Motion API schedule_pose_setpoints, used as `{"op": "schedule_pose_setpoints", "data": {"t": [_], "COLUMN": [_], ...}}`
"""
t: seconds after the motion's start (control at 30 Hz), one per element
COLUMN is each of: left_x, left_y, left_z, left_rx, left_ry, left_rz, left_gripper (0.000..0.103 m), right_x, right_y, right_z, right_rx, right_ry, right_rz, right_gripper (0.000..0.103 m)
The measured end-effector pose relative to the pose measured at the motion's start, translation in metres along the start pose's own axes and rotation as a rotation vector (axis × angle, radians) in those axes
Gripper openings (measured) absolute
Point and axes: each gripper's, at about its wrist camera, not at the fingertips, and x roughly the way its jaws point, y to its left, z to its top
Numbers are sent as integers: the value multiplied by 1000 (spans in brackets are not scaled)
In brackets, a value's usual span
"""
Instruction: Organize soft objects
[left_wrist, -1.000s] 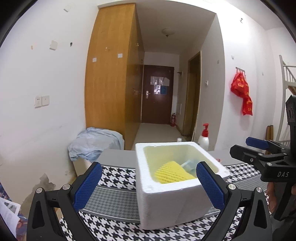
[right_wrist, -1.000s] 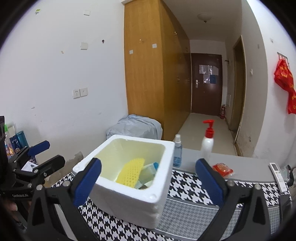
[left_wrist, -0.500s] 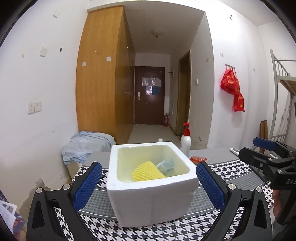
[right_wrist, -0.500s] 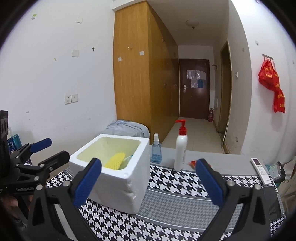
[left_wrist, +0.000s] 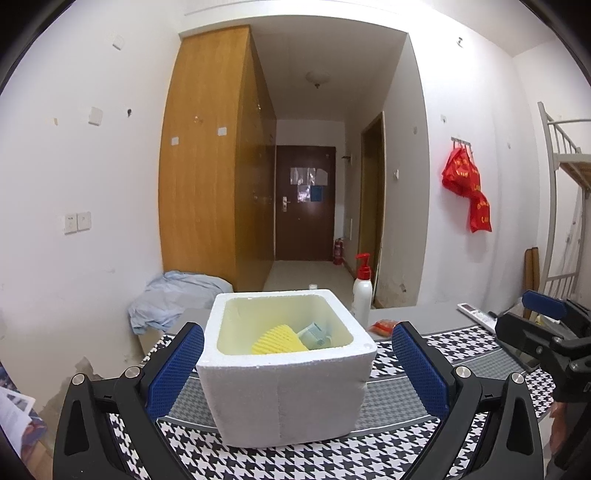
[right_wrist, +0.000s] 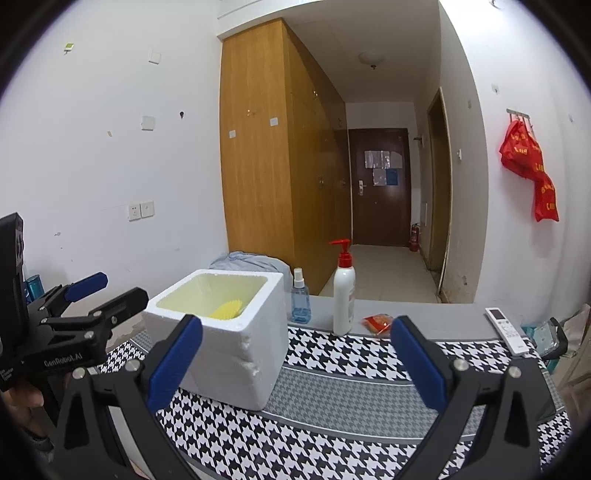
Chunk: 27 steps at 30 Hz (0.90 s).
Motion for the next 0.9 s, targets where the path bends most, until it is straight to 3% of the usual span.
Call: {"op": "schedule_pose_setpoints", "data": {"t": [0.37,0.9], "left_x": [-11,-23], "left_y": [-6,-10], "left_z": [-19,-58], "left_rx": [-2,-2], "left_ry": [-11,-42], "left_rz": [22,-35], "left_gripper": [102,102], "right_x": [-16,-25], "right_y": [1,0], "right_z": [-25,-72], "right_rx": [9,24], "right_ry": [-19,-12], "right_rz": [4,-23], "right_gripper": [103,103]}}
